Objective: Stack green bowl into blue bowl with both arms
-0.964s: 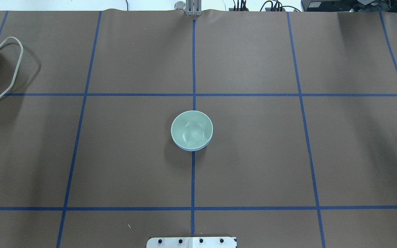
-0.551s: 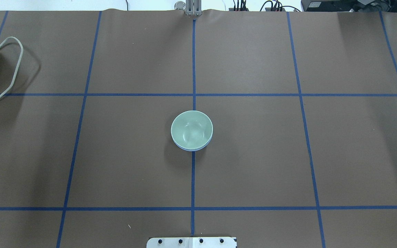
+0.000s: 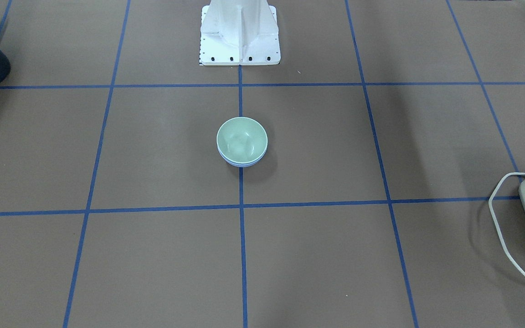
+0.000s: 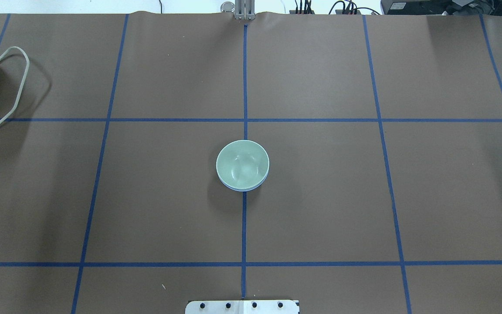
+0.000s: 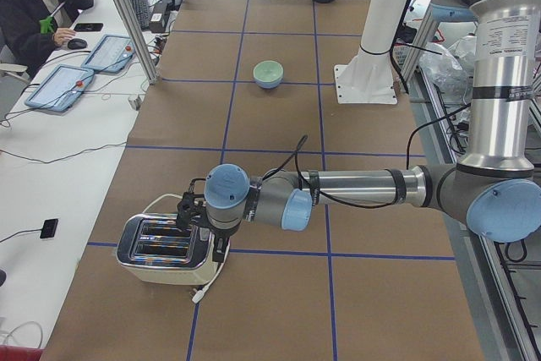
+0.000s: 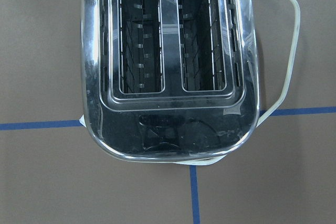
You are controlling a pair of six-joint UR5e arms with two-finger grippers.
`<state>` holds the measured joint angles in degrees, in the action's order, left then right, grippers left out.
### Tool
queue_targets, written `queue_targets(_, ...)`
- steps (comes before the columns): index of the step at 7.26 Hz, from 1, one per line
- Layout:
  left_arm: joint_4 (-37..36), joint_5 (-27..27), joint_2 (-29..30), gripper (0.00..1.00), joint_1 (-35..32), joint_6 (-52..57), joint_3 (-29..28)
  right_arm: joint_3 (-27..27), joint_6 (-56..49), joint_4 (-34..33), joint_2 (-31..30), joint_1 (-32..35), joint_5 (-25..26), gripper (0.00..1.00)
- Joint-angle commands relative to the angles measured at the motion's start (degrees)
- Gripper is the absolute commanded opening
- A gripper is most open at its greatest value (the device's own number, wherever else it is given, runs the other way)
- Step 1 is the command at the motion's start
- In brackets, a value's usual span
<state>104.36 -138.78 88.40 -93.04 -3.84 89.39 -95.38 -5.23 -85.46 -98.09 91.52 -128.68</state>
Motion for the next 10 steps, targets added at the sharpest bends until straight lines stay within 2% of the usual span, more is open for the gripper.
queue_targets(1, 0.1, -0.1, -0.3, 0.99, 0.0, 0.0, 0.0, 0.5, 0.3, 0.3, 0.2, 0.1, 0.2, 1.00)
queue_targets(6, 1.5, -0.6, -1.2, 0.99, -0.3, -0.1, 0.4, 0.4, 0.3, 0.4, -0.1, 0.1, 0.2, 1.00)
queue_targets(9, 1.4, -0.6, -6.6, 0.99, -0.2, 0.1, 5.3, 0.3, 0.2, 0.4, -0.4, 0.1, 0.1, 1.00)
queue_targets(10, 1.3, -0.4, -6.6, 0.99, -0.2, 0.1, 5.1, 0.3, 0.2, 0.4, -0.4, 0.1, 0.1, 1.00)
